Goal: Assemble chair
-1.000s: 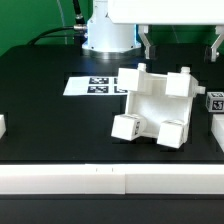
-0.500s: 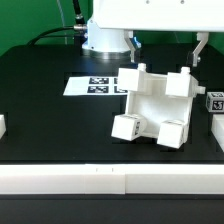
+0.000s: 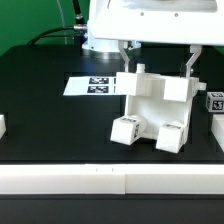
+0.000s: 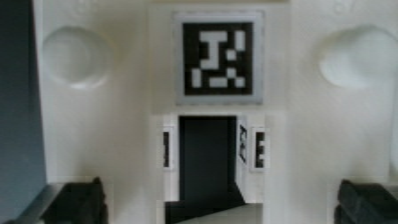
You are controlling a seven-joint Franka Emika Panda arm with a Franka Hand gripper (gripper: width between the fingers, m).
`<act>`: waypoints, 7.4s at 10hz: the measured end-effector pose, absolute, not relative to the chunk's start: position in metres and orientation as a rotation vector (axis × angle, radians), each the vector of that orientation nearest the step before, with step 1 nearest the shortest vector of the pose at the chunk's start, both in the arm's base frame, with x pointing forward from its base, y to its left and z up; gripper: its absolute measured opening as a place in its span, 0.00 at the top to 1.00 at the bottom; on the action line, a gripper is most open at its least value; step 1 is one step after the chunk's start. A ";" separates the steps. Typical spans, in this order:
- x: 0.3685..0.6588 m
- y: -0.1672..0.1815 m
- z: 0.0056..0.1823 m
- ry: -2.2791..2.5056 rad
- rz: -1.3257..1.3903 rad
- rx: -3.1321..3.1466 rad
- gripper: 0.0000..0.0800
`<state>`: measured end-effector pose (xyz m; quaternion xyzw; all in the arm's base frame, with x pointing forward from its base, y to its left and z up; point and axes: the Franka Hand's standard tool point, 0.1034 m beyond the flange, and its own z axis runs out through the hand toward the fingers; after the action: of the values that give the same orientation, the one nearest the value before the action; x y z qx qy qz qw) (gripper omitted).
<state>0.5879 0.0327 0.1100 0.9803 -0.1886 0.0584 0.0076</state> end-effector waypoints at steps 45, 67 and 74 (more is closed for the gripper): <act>0.510 0.200 0.112 -0.792 0.230 3.124 0.19; 0.467 0.187 0.020 -0.602 0.183 3.063 0.19; 0.459 0.190 0.011 -0.578 0.161 3.057 0.59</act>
Offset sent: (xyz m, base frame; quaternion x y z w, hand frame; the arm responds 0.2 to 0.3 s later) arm 0.0231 -0.0065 -0.0079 -0.0005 0.0075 -0.0116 0.9999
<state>0.4595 0.1899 0.0108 0.9812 -0.1856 0.0518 0.0132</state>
